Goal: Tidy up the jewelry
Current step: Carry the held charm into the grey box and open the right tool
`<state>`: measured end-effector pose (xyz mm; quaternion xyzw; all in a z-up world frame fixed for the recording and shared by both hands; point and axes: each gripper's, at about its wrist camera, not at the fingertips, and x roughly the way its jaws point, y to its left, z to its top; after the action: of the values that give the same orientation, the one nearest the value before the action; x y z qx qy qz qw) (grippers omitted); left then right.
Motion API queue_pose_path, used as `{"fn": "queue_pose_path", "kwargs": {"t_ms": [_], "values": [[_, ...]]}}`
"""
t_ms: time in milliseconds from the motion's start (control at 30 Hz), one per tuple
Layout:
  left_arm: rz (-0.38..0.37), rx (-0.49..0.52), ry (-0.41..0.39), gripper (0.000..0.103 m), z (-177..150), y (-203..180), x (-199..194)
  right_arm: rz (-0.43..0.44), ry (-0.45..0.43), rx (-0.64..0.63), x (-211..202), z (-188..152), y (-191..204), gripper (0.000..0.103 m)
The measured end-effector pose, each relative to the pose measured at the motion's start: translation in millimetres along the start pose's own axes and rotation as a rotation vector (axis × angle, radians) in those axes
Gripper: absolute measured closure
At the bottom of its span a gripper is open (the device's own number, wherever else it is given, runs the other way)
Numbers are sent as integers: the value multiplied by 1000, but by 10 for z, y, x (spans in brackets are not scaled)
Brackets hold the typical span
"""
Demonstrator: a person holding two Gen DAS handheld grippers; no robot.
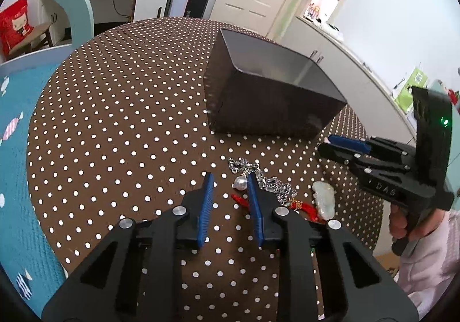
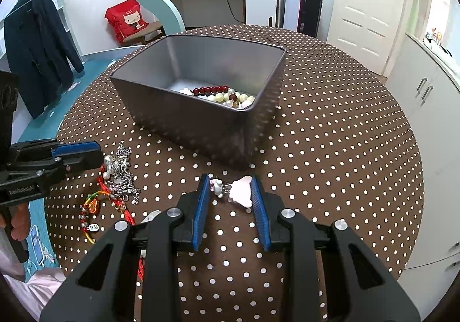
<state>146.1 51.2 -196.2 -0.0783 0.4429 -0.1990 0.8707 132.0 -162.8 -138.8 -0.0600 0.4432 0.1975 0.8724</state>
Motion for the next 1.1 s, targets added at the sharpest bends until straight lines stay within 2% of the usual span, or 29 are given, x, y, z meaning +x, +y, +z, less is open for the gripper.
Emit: {"fn": "queue_pose_path", "kwargs": {"t_ms": [233, 400, 833, 1100], "values": [[66, 130, 7, 79, 7, -202, 83, 5, 6, -9, 15, 1, 26, 75], [96, 192, 12, 92, 7, -300, 153, 12, 10, -14, 31, 8, 55, 75], [86, 132, -11, 92, -14, -185, 74, 15, -15, -9, -47, 23, 50, 75], [93, 126, -65, 92, 116, -208, -85, 0, -61, 2, -223, 5, 4, 75]]}}
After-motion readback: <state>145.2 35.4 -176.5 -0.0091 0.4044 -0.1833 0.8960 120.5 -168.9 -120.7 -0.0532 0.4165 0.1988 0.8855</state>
